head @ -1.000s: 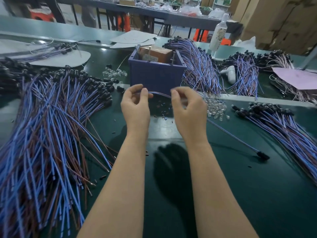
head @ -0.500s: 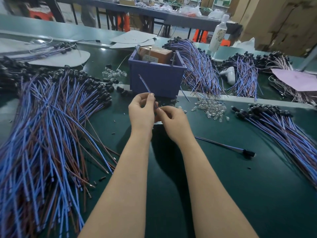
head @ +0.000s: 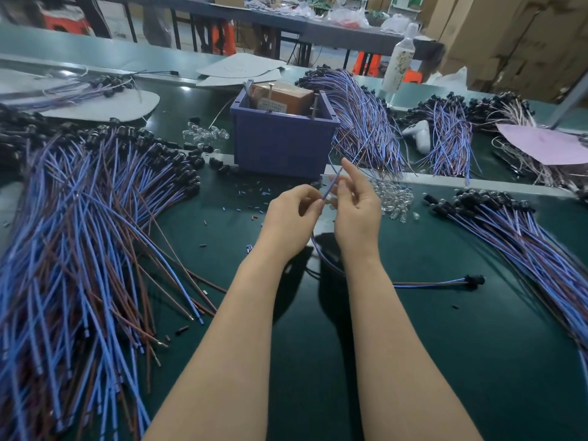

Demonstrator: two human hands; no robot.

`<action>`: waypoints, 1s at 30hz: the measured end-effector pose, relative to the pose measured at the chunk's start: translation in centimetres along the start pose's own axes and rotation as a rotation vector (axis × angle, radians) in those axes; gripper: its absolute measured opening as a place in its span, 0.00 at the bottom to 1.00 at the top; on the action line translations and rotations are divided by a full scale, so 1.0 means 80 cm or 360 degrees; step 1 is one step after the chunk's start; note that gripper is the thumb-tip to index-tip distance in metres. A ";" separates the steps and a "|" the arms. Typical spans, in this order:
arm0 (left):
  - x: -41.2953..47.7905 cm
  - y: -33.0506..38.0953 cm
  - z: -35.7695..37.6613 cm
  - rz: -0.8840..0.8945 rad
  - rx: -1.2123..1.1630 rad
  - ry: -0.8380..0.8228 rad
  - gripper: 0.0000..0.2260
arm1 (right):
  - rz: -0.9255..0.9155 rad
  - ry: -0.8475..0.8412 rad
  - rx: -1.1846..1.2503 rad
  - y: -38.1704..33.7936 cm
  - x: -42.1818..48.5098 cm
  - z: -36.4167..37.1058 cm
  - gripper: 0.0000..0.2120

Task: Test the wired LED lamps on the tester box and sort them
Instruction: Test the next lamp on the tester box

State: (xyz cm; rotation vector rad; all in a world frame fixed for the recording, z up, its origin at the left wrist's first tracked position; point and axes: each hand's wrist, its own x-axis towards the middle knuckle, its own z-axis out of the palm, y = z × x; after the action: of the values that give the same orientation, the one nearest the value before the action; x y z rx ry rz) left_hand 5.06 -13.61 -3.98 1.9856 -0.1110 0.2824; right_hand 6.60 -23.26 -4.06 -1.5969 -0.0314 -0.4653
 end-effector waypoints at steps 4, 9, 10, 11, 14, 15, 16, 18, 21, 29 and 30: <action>-0.001 0.000 -0.001 -0.0019 -0.0054 -0.0078 0.05 | -0.0003 0.0021 0.0035 0.002 0.005 -0.006 0.14; 0.003 -0.009 -0.001 -0.0065 -0.0175 -0.0075 0.06 | 0.0009 0.0064 0.0006 0.006 0.006 -0.011 0.11; 0.003 -0.011 0.000 -0.0071 -0.0194 -0.0074 0.06 | -0.0020 0.0081 -0.0078 0.008 0.006 -0.012 0.10; 0.004 -0.012 0.000 -0.0073 -0.0215 -0.0075 0.06 | -0.0054 0.0103 -0.0154 0.010 0.006 -0.012 0.10; 0.005 -0.014 0.002 -0.0057 -0.0258 -0.0078 0.07 | -0.0101 0.0198 -0.0244 0.015 0.005 -0.011 0.08; 0.005 -0.014 0.003 -0.0050 -0.0269 -0.0081 0.08 | -0.0092 0.0232 -0.0244 0.017 0.004 -0.010 0.07; 0.005 -0.014 0.003 -0.0045 -0.0276 -0.0087 0.08 | -0.0064 0.0259 -0.0224 0.018 0.004 -0.007 0.08; 0.005 -0.013 0.003 -0.0037 -0.0279 -0.0103 0.10 | 0.0063 0.0288 -0.0057 0.017 0.001 -0.001 0.09; 0.004 -0.013 0.003 -0.0042 -0.0279 -0.0113 0.07 | 0.0268 0.0284 0.0251 0.014 0.001 0.002 0.09; 0.000 -0.007 0.003 -0.0072 -0.0151 -0.0086 0.05 | -0.0117 0.0333 -0.0387 0.004 -0.001 -0.003 0.10; -0.001 -0.007 0.003 -0.0066 -0.0117 -0.0091 0.04 | -0.0153 0.0316 -0.0457 0.004 -0.003 -0.002 0.10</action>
State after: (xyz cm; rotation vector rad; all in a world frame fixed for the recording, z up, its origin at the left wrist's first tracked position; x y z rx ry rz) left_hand 5.15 -13.59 -4.54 1.9212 -0.1155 0.1922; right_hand 6.46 -23.40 -4.39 -1.8274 0.1145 -0.7270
